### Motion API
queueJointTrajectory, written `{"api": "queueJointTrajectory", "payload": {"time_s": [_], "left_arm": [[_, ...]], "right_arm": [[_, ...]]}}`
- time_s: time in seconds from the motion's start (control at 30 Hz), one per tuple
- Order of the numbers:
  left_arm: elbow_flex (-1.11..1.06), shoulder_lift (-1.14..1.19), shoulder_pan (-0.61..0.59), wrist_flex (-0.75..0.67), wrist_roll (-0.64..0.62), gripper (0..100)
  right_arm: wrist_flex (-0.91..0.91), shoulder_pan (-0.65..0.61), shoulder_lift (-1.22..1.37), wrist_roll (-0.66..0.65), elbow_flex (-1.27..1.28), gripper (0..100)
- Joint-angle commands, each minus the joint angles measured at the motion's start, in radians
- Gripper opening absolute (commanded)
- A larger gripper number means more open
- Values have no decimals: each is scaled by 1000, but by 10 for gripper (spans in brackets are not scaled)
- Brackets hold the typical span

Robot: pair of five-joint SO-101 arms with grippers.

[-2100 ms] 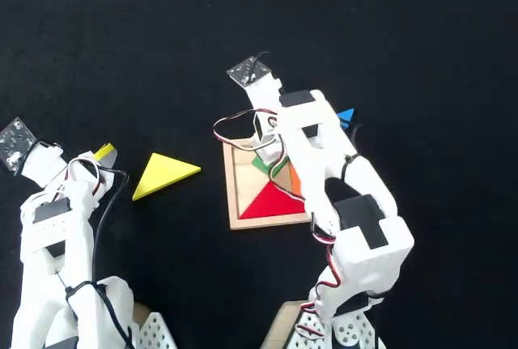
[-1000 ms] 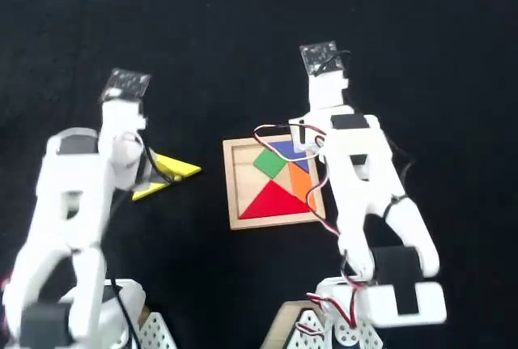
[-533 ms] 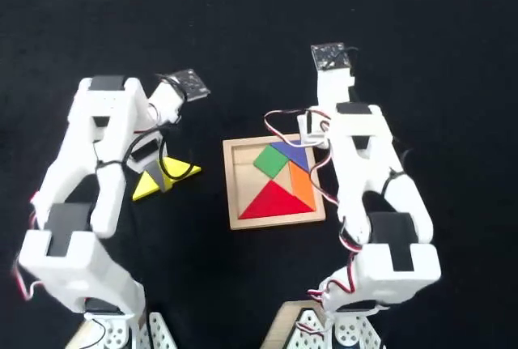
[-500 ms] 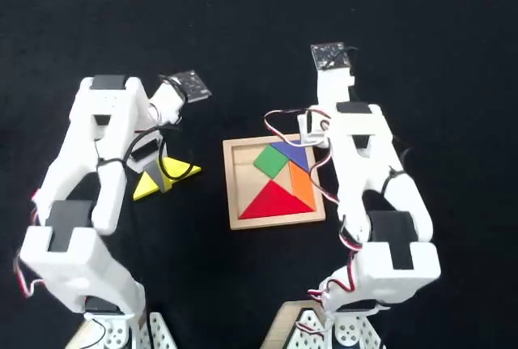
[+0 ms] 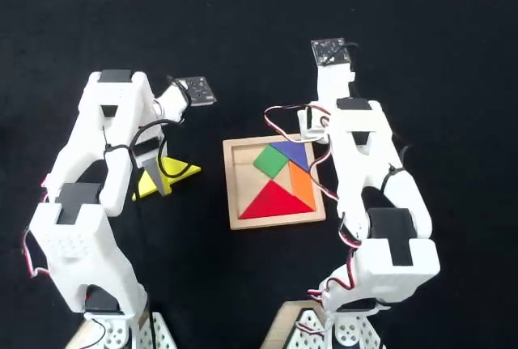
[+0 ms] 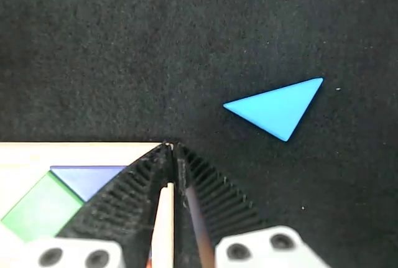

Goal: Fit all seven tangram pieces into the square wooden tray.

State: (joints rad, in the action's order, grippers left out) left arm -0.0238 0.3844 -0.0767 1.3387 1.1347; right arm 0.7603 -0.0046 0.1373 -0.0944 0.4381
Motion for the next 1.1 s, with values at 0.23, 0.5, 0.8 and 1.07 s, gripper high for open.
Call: {"api": "queueJointTrajectory", "payload": {"time_s": [0.23,0.5,0.8,1.07], "left_arm": [[38,-229,25,-157,-1049,272],[-170,-81,177,-499,-1211,173],[-133,-15,194,-281,-1129,138],[-136,2,205,72,-901,138]], "right_arm": [[-8,12,-4,-3,-54,11],[-6,18,-4,-3,-50,11],[-6,18,-7,-3,-50,11],[-5,18,-7,-3,-51,11]]}}
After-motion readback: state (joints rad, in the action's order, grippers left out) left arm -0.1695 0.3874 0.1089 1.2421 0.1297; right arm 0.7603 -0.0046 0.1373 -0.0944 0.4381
